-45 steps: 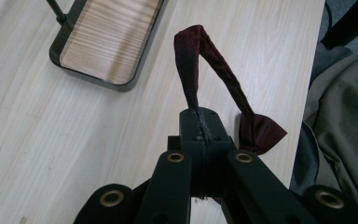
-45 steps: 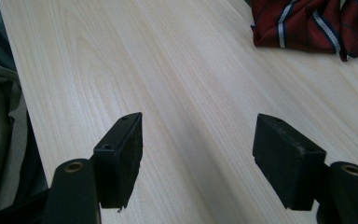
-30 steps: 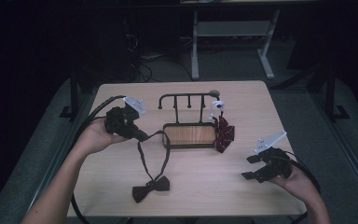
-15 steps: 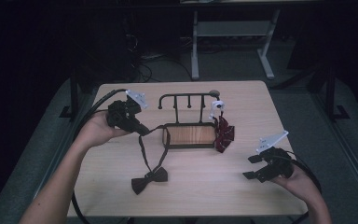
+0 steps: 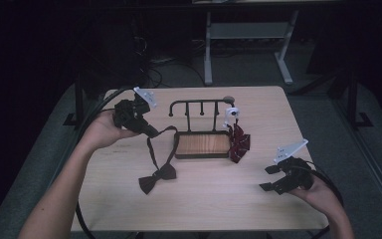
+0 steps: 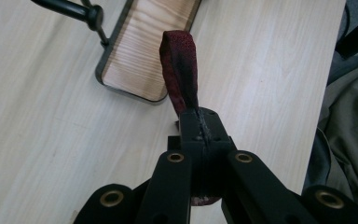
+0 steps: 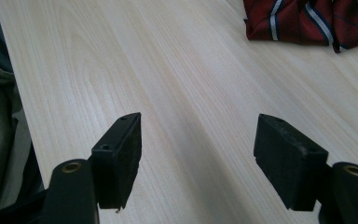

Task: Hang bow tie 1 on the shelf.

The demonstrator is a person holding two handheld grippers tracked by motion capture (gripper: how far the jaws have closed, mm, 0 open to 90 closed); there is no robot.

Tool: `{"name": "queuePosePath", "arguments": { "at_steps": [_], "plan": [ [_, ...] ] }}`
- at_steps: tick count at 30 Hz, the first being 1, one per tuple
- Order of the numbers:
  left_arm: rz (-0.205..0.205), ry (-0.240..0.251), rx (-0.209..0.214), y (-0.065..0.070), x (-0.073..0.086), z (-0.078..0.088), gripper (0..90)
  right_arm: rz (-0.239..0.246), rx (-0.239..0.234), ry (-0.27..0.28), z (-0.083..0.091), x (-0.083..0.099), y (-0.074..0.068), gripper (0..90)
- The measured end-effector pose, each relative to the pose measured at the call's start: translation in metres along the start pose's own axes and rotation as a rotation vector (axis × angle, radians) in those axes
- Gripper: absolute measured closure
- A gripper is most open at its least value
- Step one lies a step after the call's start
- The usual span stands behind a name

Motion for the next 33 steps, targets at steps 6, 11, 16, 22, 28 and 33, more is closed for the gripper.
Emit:
{"name": "queuePosePath", "arguments": {
  "at_steps": [6, 11, 16, 22, 28, 33],
  "plan": [
    [-0.001, -0.008, -0.014, -0.007, -0.006, 0.004, 89.8, -0.002, 0.004, 0.002, 0.001, 0.0, 0.001, 31.9],
    [0.004, -0.007, -0.024, -0.016, -0.011, 0.008, 89.8, -0.006, 0.0, 0.005, 0.001, -0.001, 0.0, 31.9],
    [0.014, -0.007, -0.03, -0.023, -0.017, 0.011, 89.8, -0.001, -0.002, -0.001, 0.0, 0.0, 0.0, 32.0],
    [0.013, -0.005, -0.034, -0.028, -0.022, 0.014, 89.8, -0.001, -0.001, -0.001, 0.0, -0.001, 0.0, 32.1],
    [0.023, -0.028, -0.04, -0.037, -0.023, 0.009, 89.7, 0.0, -0.005, -0.003, -0.001, -0.001, 0.0, 32.1],
    [0.03, -0.038, -0.047, -0.043, -0.027, 0.007, 89.7, -0.005, 0.0, 0.002, 0.001, 0.0, 0.001, 32.1]
  ]
}}
Point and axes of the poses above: each handheld gripper's, and its own axes: z roughly backward along the jaws, x roughly out of its underside, y roughly to its right, the point moved 8 cm from there along -z, roughly forward along the jaws, and after that the axes turned 9 degrees about -x, right-handed, at the moved point
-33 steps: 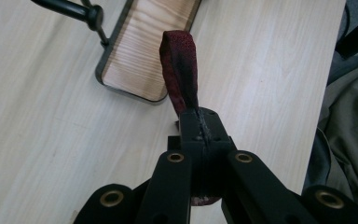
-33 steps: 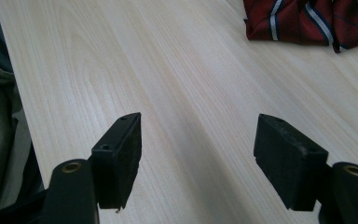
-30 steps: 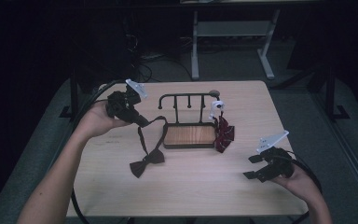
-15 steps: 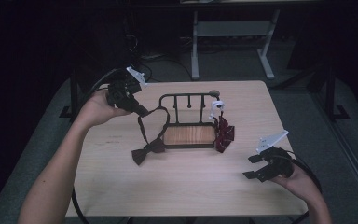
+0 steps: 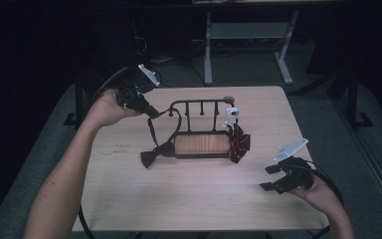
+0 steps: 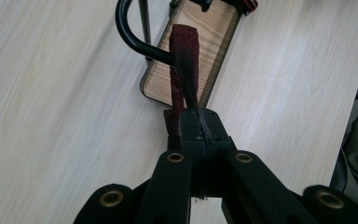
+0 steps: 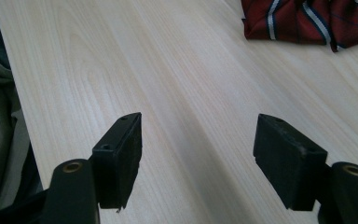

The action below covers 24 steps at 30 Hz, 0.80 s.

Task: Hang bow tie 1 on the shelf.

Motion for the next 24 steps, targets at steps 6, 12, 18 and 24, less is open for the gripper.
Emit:
{"name": "queuePosePath", "arguments": {
  "at_steps": [6, 12, 18, 24],
  "plan": [
    [0.009, -0.011, -0.005, -0.005, -0.001, -0.002, 89.7, -0.002, 0.002, 0.001, 0.001, 0.001, 0.001, 32.1],
    [0.026, -0.037, -0.018, -0.011, 0.003, -0.006, 89.7, -0.004, 0.002, 0.001, 0.001, 0.001, 0.0, 32.2],
    [0.036, -0.047, -0.03, -0.014, 0.002, -0.009, 89.4, 0.002, -0.001, -0.002, 0.0, 0.0, 0.0, 32.2],
    [0.047, -0.064, -0.037, -0.017, 0.003, -0.013, 89.2, 0.001, 0.004, 0.002, 0.002, 0.0, 0.0, 32.2]
  ]
}}
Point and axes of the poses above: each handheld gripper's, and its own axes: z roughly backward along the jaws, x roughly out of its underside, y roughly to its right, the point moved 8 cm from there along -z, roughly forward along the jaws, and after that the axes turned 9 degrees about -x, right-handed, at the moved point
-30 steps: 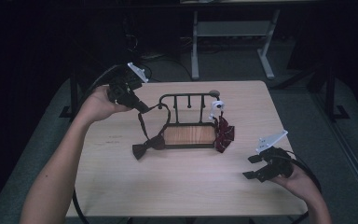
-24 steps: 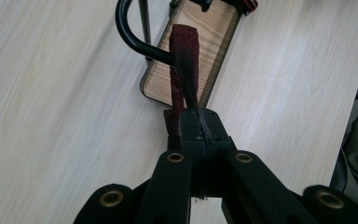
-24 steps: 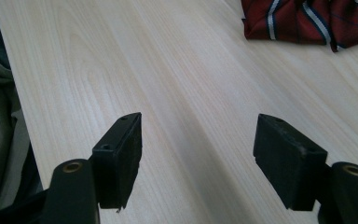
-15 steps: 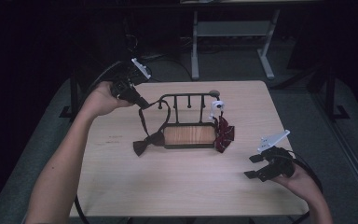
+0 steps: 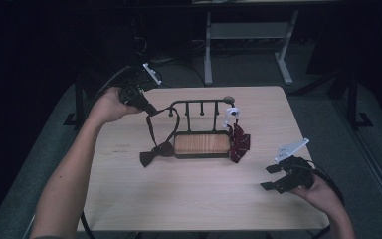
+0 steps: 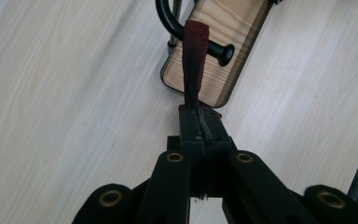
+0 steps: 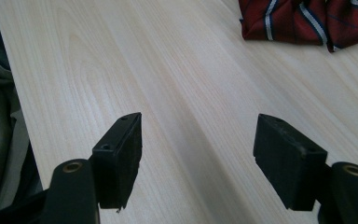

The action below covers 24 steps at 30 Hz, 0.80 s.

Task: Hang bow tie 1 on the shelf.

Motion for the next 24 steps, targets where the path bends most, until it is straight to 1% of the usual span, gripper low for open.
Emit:
{"name": "queuePosePath", "arguments": {
  "at_steps": [5, 7, 10, 13, 14, 15, 17, 19, 21, 24],
  "plan": [
    [0.001, -0.002, -0.009, -0.001, 0.0, 0.0, 86.6, -0.004, -0.001, 0.001, 0.001, 0.001, 0.0, 32.2],
    [0.004, 0.0, -0.008, 0.0, 0.0, 0.0, 84.5, -0.003, 0.001, 0.003, 0.001, 0.001, 0.0, 32.2],
    [-0.004, -0.004, -0.015, 0.0, 0.0, 0.001, 79.5, -0.004, 0.003, 0.003, 0.002, 0.001, 0.0, 32.2],
    [-0.002, -0.012, -0.015, 0.0, 0.003, 0.001, 77.8, -0.006, 0.005, 0.003, 0.001, 0.002, 0.002, 32.1],
    [-0.003, -0.012, -0.01, 0.001, 0.003, 0.001, 77.6, -0.015, 0.002, 0.003, 0.001, 0.002, 0.002, 32.1],
    [0.0, -0.011, -0.012, 0.001, 0.004, 0.001, 77.2, -0.011, 0.004, 0.003, 0.001, 0.003, 0.003, 32.1],
    [-0.007, -0.006, -0.012, 0.002, 0.005, 0.002, 76.1, -0.017, 0.006, 0.004, 0.001, 0.003, 0.003, 32.0],
    [0.002, 0.008, -0.005, 0.004, 0.007, 0.002, 75.1, -0.018, 0.008, 0.009, 0.002, 0.003, 0.004, 32.0],
    [0.0, -0.001, -0.009, 0.004, 0.011, 0.0, 74.2, -0.021, 0.011, 0.012, 0.002, 0.004, 0.005, 31.7],
    [0.022, 0.0, -0.004, 0.005, 0.017, -0.001, 72.3, -0.027, 0.017, 0.008, 0.002, 0.004, 0.005, 31.4]
  ]
}}
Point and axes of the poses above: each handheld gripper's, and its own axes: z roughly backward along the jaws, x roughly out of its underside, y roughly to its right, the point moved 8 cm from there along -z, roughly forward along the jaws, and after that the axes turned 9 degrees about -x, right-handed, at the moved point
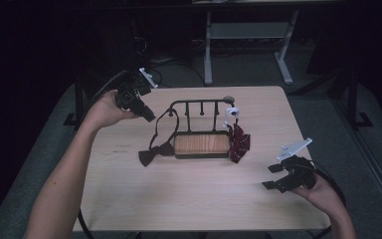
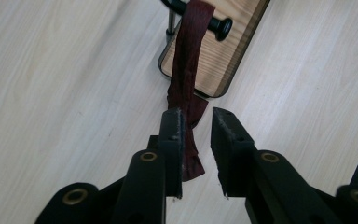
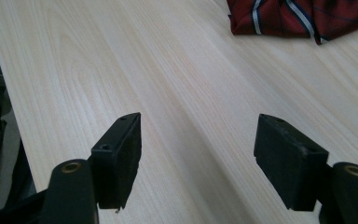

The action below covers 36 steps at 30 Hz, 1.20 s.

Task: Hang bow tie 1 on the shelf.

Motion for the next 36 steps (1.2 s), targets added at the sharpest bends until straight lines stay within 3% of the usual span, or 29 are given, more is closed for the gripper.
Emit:
{"name": "queuePosePath", "arguments": {
  "at_steps": [7, 24, 34, 36],
  "plan": [
    [0.008, 0.014, -0.006, 0.001, 0.008, 0.001, 69.5, -0.003, 0.004, 0.002, 0.0, -0.001, 0.0, 30.9],
    [-0.011, 0.019, 0.001, 0.019, 0.028, 0.003, 64.8, -0.01, 0.022, 0.012, 0.003, 0.0, 0.002, 29.3],
    [-0.004, 0.05, 0.012, 0.026, 0.044, 0.002, 63.1, -0.018, 0.025, 0.013, 0.003, 0.0, 0.003, 29.2],
    [-0.017, 0.053, 0.013, 0.028, 0.047, 0.0, 62.5, -0.019, 0.026, 0.014, 0.003, 0.0, 0.003, 29.2]
  ]
}}
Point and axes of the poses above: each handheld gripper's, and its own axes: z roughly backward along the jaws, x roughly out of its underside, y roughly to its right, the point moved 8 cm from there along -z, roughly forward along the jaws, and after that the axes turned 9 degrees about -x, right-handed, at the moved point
